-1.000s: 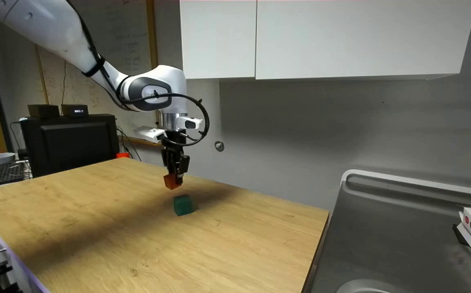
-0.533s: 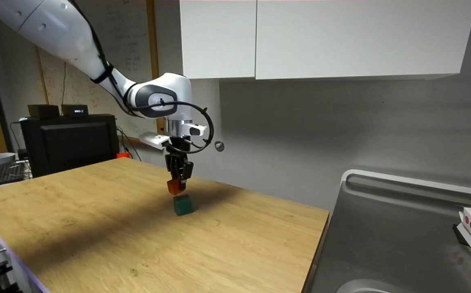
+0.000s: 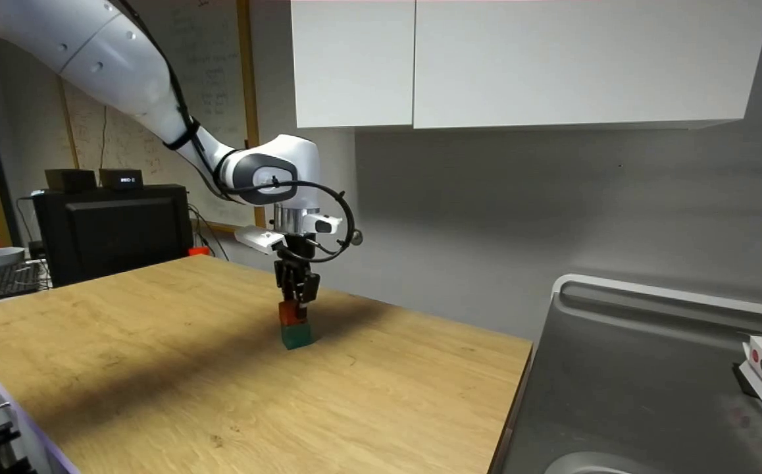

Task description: Put the orange block on the green block

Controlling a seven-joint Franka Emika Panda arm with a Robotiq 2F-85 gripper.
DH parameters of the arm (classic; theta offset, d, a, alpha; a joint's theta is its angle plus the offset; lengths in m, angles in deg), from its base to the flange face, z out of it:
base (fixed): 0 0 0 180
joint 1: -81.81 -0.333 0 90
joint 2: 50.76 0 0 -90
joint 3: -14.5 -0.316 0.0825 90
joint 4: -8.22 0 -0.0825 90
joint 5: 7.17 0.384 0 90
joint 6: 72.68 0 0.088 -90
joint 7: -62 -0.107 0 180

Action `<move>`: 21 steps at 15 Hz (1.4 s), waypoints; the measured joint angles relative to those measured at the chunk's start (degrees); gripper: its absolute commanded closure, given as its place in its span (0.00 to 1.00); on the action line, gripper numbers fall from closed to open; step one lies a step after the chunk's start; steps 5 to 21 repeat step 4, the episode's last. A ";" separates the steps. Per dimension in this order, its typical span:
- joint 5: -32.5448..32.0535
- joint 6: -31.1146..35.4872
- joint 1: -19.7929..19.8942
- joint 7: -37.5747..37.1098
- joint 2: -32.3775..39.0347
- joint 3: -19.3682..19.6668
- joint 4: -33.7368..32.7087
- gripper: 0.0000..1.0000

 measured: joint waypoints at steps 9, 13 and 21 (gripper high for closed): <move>0.00 -0.92 0.38 0.28 0.60 0.00 -1.11 0.00; 0.00 -0.92 0.38 0.28 0.60 0.00 -1.11 0.00; 0.00 -0.92 0.38 0.28 0.60 0.00 -1.11 0.00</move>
